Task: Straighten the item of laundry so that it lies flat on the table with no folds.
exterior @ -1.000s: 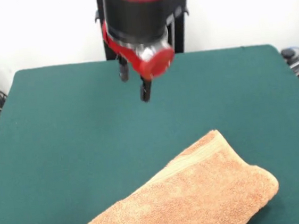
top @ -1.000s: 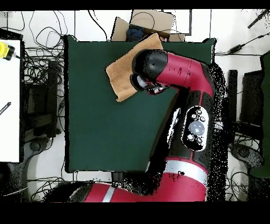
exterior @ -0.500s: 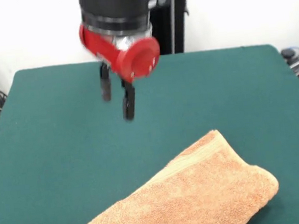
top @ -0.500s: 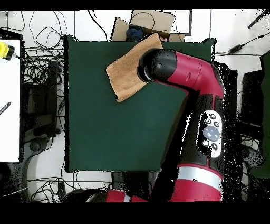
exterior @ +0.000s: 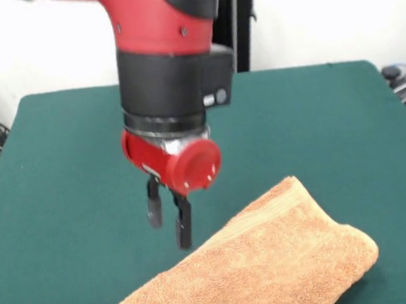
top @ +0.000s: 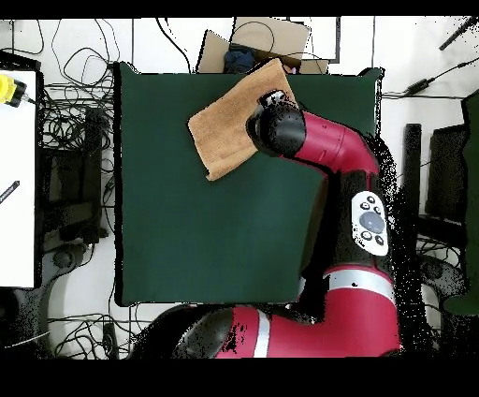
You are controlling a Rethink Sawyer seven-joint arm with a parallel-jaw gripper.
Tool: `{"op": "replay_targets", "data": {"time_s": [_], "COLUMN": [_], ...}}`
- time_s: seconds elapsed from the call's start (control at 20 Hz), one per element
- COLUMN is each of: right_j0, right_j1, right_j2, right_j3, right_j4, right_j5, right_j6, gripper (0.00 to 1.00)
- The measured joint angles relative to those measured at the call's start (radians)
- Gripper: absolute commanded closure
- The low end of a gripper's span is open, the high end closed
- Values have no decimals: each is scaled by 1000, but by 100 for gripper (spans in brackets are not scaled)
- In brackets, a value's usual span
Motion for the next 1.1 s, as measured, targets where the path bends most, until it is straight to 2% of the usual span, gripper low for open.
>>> {"op": "replay_targets", "data": {"time_s": [0.45, 1.1], "right_j0": [-6, -9], "right_j1": [68, 90], "right_j2": [41, 79], "right_j3": [31, 32], "right_j4": [-14, -18], "right_j5": [-4, -4], "right_j6": [0, 0], "gripper": [0, 0]}}
